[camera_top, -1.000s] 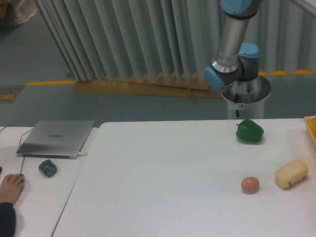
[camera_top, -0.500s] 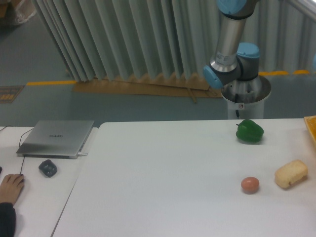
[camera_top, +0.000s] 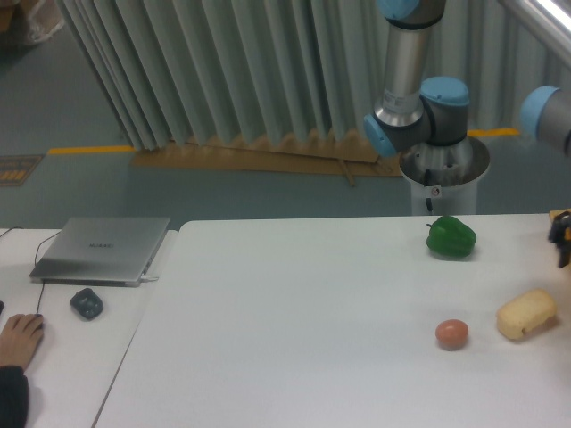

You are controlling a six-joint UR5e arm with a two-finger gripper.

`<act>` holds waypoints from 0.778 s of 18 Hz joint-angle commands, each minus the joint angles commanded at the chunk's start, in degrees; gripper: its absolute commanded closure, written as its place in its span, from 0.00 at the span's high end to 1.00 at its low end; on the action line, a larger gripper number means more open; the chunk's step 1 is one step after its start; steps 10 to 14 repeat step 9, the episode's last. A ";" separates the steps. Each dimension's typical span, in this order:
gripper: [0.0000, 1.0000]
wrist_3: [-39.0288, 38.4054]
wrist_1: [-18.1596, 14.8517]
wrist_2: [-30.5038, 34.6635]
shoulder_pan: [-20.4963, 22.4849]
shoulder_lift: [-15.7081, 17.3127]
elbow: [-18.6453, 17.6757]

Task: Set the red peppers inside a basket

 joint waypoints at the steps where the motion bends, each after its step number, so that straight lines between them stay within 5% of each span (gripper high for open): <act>1: 1.00 -1.14 -0.09 0.09 -0.62 0.18 -0.09; 14: 1.00 -3.70 -0.70 -0.17 -2.82 0.62 -0.88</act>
